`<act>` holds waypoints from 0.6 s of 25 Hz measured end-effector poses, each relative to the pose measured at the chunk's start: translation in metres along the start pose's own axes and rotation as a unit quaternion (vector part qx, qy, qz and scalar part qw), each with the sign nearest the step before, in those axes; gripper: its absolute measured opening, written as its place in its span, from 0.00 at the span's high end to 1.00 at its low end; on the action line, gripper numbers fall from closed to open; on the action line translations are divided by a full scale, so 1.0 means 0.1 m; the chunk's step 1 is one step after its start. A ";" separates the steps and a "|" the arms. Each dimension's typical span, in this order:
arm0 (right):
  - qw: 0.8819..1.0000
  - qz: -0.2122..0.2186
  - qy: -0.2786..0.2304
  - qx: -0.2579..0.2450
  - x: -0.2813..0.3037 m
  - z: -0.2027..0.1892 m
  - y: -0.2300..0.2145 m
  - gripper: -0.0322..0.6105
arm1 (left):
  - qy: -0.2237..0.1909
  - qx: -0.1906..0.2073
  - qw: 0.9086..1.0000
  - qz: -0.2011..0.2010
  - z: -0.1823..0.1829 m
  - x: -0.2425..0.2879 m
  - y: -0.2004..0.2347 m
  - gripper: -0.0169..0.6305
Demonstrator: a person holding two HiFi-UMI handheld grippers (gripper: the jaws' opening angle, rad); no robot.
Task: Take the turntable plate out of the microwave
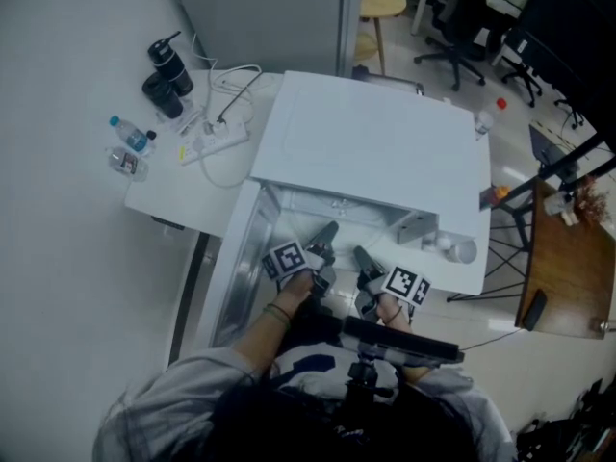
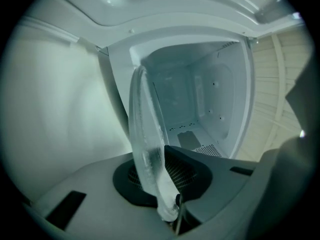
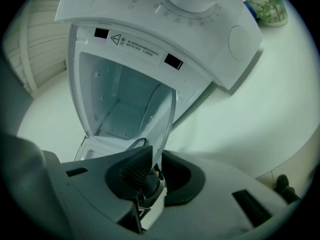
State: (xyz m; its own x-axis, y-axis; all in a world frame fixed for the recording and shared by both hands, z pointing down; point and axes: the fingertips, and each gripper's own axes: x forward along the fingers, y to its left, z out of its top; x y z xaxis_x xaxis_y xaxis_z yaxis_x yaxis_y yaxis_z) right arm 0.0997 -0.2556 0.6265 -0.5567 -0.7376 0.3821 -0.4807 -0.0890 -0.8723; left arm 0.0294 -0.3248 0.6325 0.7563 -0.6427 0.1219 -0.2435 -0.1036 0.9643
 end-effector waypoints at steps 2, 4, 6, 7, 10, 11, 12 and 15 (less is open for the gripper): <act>1.000 0.006 0.003 -0.015 -0.02 0.02 0.00 0.84 | -0.001 -0.009 1.000 -0.010 -0.02 -0.01 -0.04 0.92; 1.000 0.018 0.001 -0.025 -0.06 0.06 0.00 0.83 | -0.002 -0.001 1.000 -0.030 0.01 -0.02 -0.14 0.92; 0.999 0.029 0.001 -0.030 -0.09 0.09 0.02 0.82 | -0.002 0.010 0.999 -0.038 0.05 -0.04 -0.22 0.92; 0.999 0.030 0.005 -0.037 -0.10 0.09 0.05 0.81 | -0.001 0.005 0.999 -0.041 0.06 -0.04 -0.26 0.92; 0.996 0.043 0.024 -0.080 -0.06 0.02 0.15 0.76 | -0.002 0.022 0.999 -0.033 0.10 -0.11 -0.27 0.92; 0.994 0.046 0.028 -0.091 -0.05 0.00 0.15 0.72 | -0.002 0.032 0.999 -0.025 0.11 -0.15 -0.26 0.92; 0.994 0.048 0.032 -0.096 -0.04 0.00 0.14 0.69 | -0.001 0.035 0.999 -0.019 0.11 -0.19 -0.25 0.92; 0.995 0.064 0.034 -0.075 -0.04 0.00 0.12 0.69 | 0.000 0.016 1.000 -0.005 0.07 -0.29 -0.23 0.92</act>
State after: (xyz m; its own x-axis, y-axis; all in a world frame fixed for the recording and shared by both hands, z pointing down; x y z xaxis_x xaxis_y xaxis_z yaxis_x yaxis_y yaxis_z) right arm 0.0961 -0.2534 0.6140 -0.6620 -0.6885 0.2962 -0.4968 0.1072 -0.8612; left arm 0.0089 -0.3093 0.6051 0.7595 -0.6408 0.1120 -0.2551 -0.1351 0.9574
